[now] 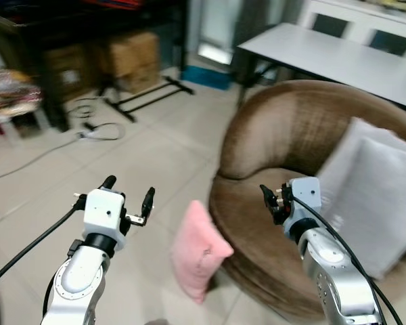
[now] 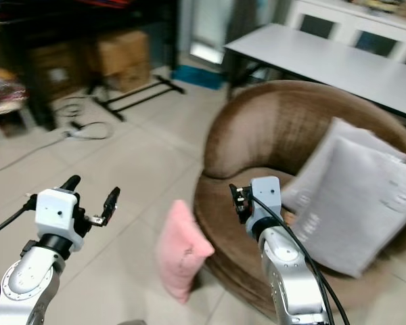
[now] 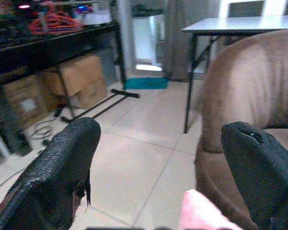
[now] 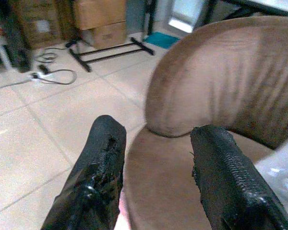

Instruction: Move the pillow to the sofa from floor

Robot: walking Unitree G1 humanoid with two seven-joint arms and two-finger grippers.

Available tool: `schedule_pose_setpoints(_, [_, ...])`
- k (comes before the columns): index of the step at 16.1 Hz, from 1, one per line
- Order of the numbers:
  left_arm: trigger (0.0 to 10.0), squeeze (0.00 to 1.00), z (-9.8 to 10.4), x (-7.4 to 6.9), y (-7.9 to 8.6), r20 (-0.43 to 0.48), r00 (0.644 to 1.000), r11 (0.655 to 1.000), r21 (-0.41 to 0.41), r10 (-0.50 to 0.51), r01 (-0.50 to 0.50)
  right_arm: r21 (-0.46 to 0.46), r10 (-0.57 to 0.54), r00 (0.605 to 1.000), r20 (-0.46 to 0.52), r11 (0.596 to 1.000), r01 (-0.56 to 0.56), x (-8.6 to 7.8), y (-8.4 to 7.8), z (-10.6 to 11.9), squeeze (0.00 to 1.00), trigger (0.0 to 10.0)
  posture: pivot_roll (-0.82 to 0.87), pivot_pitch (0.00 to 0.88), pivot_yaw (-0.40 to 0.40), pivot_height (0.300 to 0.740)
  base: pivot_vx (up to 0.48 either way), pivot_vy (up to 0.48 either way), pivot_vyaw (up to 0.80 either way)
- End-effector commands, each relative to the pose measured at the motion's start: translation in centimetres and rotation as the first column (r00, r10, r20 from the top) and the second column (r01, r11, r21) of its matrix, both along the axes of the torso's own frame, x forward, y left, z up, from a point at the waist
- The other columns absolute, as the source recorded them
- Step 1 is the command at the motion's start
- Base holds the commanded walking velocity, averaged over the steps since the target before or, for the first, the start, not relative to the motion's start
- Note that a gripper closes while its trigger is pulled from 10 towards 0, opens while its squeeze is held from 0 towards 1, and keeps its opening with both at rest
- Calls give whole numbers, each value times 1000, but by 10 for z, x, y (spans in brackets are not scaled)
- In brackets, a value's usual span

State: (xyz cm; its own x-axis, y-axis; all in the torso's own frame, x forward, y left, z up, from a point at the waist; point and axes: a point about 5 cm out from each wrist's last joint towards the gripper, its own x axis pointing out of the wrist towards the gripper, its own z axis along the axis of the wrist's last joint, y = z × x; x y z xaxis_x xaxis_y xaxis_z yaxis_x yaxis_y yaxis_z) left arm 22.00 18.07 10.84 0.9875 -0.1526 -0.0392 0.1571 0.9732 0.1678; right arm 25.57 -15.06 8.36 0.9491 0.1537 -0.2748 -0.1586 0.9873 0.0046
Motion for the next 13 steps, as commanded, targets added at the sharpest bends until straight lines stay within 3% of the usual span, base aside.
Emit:
schedule_pose_setpoints(1, [10000, 0, 1, 1, -1, 2, 1000, 1000, -10, -9, 9, 9, -20, 1000, -4, 1000, 20, 1, -5, 2, 0, 10000, 9, 0, -44, 740, 322, 0, 0])
schedule_pose_setpoints(5, [10000, 0, 1, 0, -1, -2, 1000, 1000, -18, -8, 7, -10, 9, 1000, 0, 1000, -9, 1, -4, 3, 0, 10000, 10, 0, -49, 740, 335, 0, 0])
schedule_pose_setpoints(13, [10000, 0, 0, 0, 0, -6, 1000, 1000, -23, -3, 3, -16, 45, 999, -7, 999, -45, 1, -2, 2, 0, 10000, 13, 0, -52, 740, 336, 0, 739])
